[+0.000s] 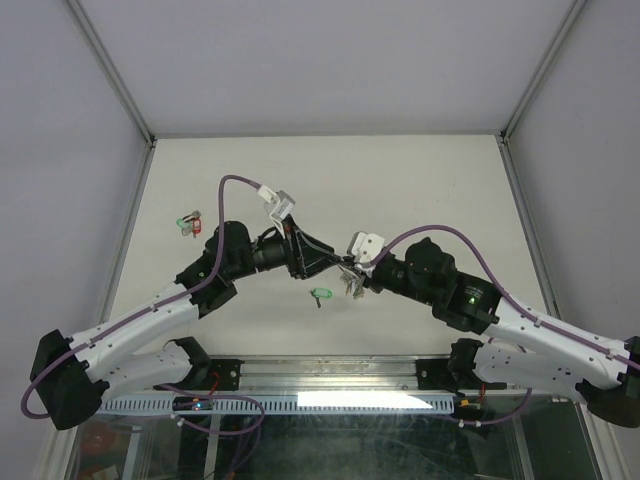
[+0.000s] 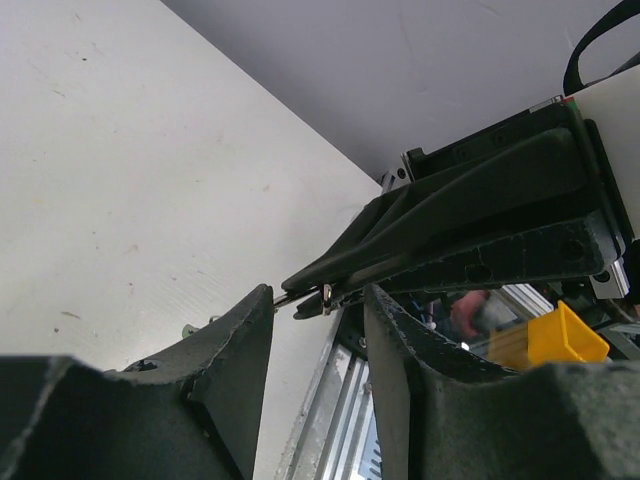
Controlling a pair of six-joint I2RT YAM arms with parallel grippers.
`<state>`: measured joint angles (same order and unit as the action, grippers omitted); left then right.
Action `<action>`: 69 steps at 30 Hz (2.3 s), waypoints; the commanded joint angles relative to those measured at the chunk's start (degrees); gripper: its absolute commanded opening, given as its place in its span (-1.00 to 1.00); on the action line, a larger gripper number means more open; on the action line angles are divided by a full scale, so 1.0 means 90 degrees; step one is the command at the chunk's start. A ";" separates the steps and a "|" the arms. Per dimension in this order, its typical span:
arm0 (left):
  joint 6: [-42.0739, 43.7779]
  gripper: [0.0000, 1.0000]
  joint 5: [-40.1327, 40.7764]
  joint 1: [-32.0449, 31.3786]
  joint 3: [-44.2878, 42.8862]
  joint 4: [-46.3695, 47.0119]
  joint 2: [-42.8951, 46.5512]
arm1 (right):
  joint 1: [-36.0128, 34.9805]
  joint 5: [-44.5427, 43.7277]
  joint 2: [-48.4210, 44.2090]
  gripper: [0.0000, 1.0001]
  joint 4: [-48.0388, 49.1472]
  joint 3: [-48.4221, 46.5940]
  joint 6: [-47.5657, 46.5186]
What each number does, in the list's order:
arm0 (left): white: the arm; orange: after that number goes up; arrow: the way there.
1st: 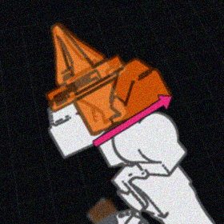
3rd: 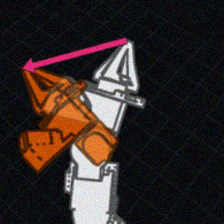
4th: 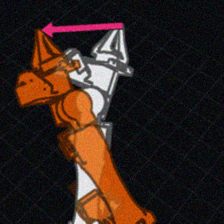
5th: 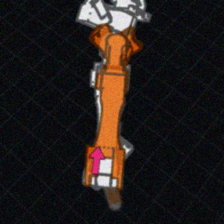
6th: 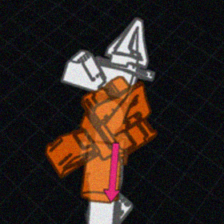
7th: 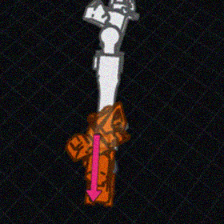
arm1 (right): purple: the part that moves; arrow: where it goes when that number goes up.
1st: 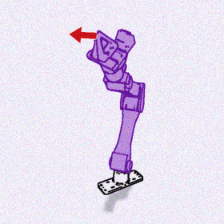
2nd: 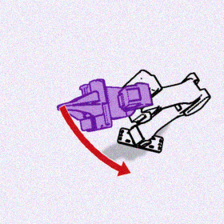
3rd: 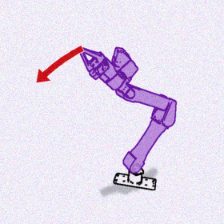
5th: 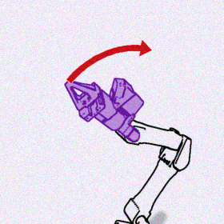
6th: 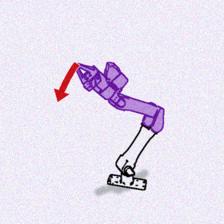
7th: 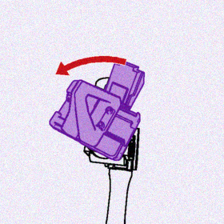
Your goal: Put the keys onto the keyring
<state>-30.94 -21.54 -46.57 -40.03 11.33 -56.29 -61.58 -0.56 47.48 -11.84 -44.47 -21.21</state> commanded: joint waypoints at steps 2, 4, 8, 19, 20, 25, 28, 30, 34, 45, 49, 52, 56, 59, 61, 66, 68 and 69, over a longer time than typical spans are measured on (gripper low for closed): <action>0.0007 -0.26 -0.0244 -0.0104 -0.0346 0.0453 -0.0084 | 0.0025 0.0131 -0.0013 -1.00 0.0677 -0.0411 0.0111; 0.0015 -0.32 -0.0272 -0.0118 -0.0357 0.0450 -0.0128 | 0.0024 0.0147 -0.0003 -1.00 0.0683 -0.0420 0.0111; 0.0047 -0.49 -0.0270 -0.0156 -0.0369 0.0451 -0.0159 | 0.0031 0.0175 -0.0006 -1.00 0.0697 -0.0425 0.0129; 0.0078 -1.00 -0.0339 -0.0178 -0.0338 0.0442 -0.0150 | 0.0026 0.0160 -0.0016 -1.00 0.0724 -0.0402 0.0150; 0.0083 -1.00 -0.0312 -0.0182 -0.0340 0.0445 -0.0131 | 0.0026 0.0150 -0.0030 -0.99 0.0724 -0.0394 0.0146; 0.0115 -1.00 -0.0179 -0.0182 -0.0339 0.0397 -0.0012 | 0.0026 0.0056 -0.0073 -0.73 0.0732 -0.0321 0.0104; 0.0100 -1.00 -0.0146 -0.0178 -0.0352 0.0383 0.0014 | 0.0026 0.0000 -0.0087 -0.60 0.0715 -0.0285 0.0075; 0.0100 -1.00 -0.0125 -0.0179 -0.0365 0.0381 0.0024 | 0.0026 -0.0025 -0.0078 -0.57 0.0682 -0.0274 0.0062; 0.0088 -1.00 -0.0095 -0.0188 -0.0378 0.0374 0.0041 | 0.0026 -0.0054 -0.0055 -0.52 0.0686 -0.0236 0.0053; 0.0064 -1.00 0.0137 -0.0178 -0.0411 0.0234 0.0134 | 0.0025 -0.0114 -0.0008 -0.43 0.0640 -0.0147 -0.0045; 0.0059 -1.00 0.0133 -0.0180 -0.0430 0.0230 0.0123 | 0.0024 -0.0100 0.0026 -0.43 0.0659 -0.0137 -0.0045; 0.0049 -1.00 0.0118 -0.0178 -0.0437 0.0231 0.0103 | 0.0026 -0.0104 0.0040 -0.45 0.0753 -0.0126 -0.0038; 0.0049 -1.00 0.0102 -0.0184 -0.0436 0.0228 0.0093 | 0.0026 -0.0128 0.0058 -0.51 0.0909 -0.0113 -0.0032; 0.0049 -1.00 0.0098 -0.0182 -0.0436 0.0228 0.0102 | 0.0021 -0.0109 0.0100 -0.58 0.0947 -0.0125 -0.0036; 0.0049 -1.00 0.0122 -0.0186 -0.0445 0.0224 0.0112 | 0.0021 -0.0104 0.0124 -0.60 0.0934 -0.0127 -0.0052; 0.0059 -1.00 0.0163 -0.0187 -0.0451 0.0193 0.0132 | 0.0026 -0.0099 0.0099 -0.50 0.0738 -0.0140 -0.0120; 0.0068 -1.00 0.0176 -0.0178 -0.0450 0.0177 0.0137 | 0.0026 -0.0127 0.0054 -0.49 0.0689 -0.0118 -0.0133; 0.0068 -1.00 0.0176 -0.0189 -0.0450 0.0184 0.0132 | 0.0026 -0.0146 0.0035 -0.50 0.0672 -0.0115 -0.0138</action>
<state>-30.50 -20.73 -47.68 -41.01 10.79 -56.58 -61.52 -0.84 48.71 -7.99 -44.75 -21.54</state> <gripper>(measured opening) 0.008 0.250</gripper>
